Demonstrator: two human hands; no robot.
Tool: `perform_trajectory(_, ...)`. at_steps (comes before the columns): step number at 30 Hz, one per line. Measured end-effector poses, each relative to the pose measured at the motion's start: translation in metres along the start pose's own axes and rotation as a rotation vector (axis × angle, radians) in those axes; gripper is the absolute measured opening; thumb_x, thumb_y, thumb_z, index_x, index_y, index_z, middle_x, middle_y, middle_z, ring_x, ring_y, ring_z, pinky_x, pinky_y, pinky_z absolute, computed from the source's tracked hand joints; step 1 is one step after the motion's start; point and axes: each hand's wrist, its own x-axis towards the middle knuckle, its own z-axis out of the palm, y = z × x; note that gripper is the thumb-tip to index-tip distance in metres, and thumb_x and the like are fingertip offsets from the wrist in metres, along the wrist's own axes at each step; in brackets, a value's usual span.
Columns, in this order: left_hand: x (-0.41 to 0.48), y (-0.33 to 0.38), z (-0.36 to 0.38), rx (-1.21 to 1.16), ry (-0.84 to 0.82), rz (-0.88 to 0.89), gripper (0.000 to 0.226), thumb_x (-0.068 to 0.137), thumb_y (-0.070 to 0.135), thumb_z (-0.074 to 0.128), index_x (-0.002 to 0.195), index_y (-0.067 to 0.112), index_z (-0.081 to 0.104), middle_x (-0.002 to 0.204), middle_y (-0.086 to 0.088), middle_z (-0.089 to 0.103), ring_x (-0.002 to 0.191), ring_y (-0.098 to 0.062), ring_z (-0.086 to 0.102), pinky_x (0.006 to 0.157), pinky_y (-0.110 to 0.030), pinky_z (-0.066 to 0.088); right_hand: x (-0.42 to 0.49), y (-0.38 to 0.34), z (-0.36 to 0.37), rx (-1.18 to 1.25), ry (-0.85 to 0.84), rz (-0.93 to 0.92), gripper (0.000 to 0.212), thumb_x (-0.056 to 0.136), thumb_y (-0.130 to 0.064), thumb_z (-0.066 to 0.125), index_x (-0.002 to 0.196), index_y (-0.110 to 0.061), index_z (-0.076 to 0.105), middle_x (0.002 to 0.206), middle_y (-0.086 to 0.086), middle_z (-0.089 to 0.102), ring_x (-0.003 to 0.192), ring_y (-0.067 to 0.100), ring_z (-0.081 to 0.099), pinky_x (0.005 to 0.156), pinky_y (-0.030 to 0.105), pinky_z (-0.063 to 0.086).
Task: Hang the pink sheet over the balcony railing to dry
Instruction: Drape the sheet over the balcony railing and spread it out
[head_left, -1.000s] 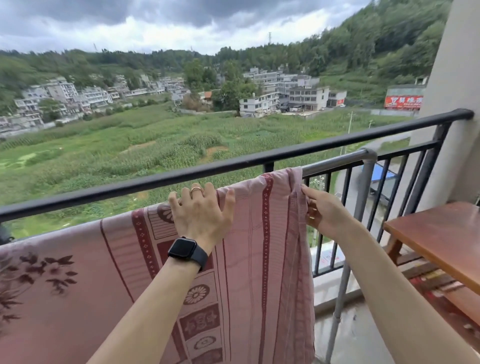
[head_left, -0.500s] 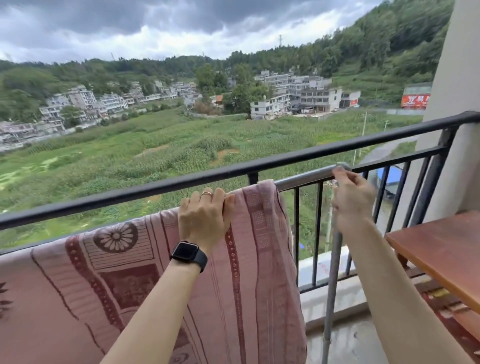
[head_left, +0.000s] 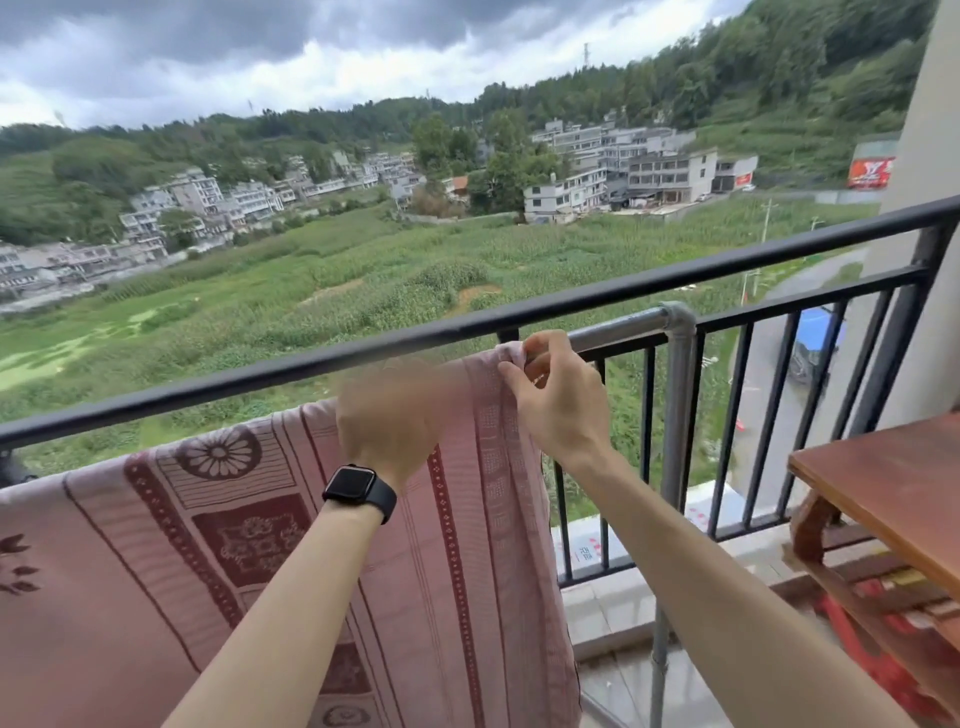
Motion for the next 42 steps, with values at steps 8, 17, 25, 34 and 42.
perform_trajectory(8,0.002,0.001,0.004,0.022,-0.026,-0.021,0.041,0.102,0.044,0.039,0.093,0.014,0.065,0.079,-0.007,0.069,0.069,-0.028,0.061,0.069,-0.039,0.043,0.026,0.061,-0.044,0.07,0.199,0.255,0.008,0.1,-0.029,0.056,0.094,-0.024,0.055,0.08,-0.018,0.057,0.076,0.002,0.058,0.059,0.016,0.038)
perform_trajectory(17,0.001,0.002,-0.002,-0.017,-0.114,0.0,0.044,0.102,0.046,0.035,0.097,0.014,0.065,0.081,-0.008,0.07,0.072,-0.028,0.062,0.071,-0.039,0.041,0.047,0.077,-0.086,0.222,0.062,0.276,0.019,0.096,-0.04,0.064,0.082,-0.028,0.069,0.075,-0.012,0.069,0.064,-0.006,0.064,0.052,0.008,0.044)
perform_trajectory(25,0.007,0.0,-0.027,-0.132,-0.304,-0.065,0.045,0.099,0.048,0.025,0.097,0.021,0.061,0.082,-0.003,0.068,0.079,-0.024,0.06,0.076,-0.04,0.045,0.001,0.106,-0.064,0.244,-0.098,0.436,0.03,0.098,-0.05,0.055,0.086,-0.024,0.063,0.076,-0.006,0.07,0.066,0.011,0.066,0.051,0.017,0.05)
perform_trajectory(34,0.084,0.114,-0.014,-0.439,-0.664,0.172,0.045,0.095,0.06,0.042,0.12,0.024,0.052,0.099,0.002,0.067,0.085,-0.023,0.063,0.068,-0.036,0.052,-0.016,0.11,-0.077,0.544,-0.204,0.518,0.018,0.087,-0.035,0.074,0.101,-0.025,0.071,0.091,-0.003,0.077,0.083,0.014,0.075,0.068,0.026,0.059)
perform_trajectory(42,0.078,0.122,-0.003,-0.443,-0.457,0.164,0.05,0.095,0.064,0.025,0.114,0.029,0.055,0.092,0.002,0.068,0.081,-0.023,0.066,0.064,-0.041,0.055,0.07,0.077,-0.102,0.361,-0.103,0.322,0.017,0.095,-0.035,0.067,0.089,-0.02,0.072,0.08,-0.007,0.071,0.074,0.007,0.068,0.064,0.019,0.054)
